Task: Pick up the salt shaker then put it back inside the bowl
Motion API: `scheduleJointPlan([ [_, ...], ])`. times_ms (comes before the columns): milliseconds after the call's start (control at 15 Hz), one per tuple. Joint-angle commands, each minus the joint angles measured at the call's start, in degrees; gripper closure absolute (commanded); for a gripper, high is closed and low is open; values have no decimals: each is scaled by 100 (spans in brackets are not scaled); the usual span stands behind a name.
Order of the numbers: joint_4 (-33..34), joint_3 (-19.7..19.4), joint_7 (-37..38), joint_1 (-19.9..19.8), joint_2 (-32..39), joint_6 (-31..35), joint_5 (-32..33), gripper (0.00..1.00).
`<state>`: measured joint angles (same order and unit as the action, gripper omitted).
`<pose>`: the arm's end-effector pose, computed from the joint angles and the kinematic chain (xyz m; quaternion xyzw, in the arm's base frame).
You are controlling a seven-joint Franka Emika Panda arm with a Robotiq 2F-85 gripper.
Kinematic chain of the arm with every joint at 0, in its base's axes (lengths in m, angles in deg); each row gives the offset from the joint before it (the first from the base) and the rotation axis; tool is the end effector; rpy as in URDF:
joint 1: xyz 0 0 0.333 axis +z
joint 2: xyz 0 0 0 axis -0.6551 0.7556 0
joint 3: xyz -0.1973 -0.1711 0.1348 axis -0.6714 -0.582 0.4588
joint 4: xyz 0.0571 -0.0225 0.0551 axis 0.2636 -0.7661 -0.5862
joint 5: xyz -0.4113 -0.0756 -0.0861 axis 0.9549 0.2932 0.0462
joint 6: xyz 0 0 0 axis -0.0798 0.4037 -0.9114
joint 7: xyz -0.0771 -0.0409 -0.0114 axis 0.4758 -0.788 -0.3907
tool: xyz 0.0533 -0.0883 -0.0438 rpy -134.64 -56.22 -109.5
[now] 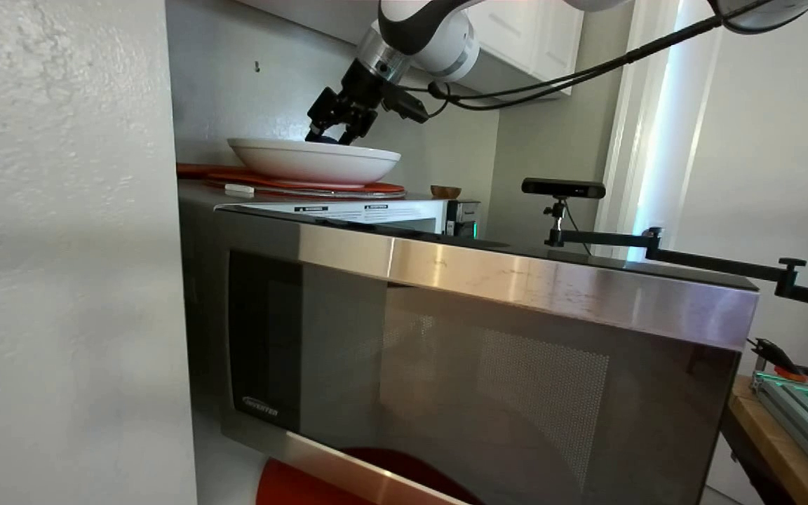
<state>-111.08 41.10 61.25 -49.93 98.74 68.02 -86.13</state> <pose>0.7894 -0.1285 0.4240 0.9473 -0.0236 0.3195 0.0034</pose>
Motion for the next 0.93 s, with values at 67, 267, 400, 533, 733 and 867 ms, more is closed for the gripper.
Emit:
scheduleJointPlan([
  [67,187,130,-76,-82,145,190,19,0],
  [267,188,165,-78,-85,139,279,19,10],
  [400,181,146,-58,-72,146,278,49,34],
  [533,175,127,-38,-63,145,234,70,50],
  [733,184,104,-6,-50,143,202,91,62],
  [867,197,92,15,-36,107,175,104,62],
])
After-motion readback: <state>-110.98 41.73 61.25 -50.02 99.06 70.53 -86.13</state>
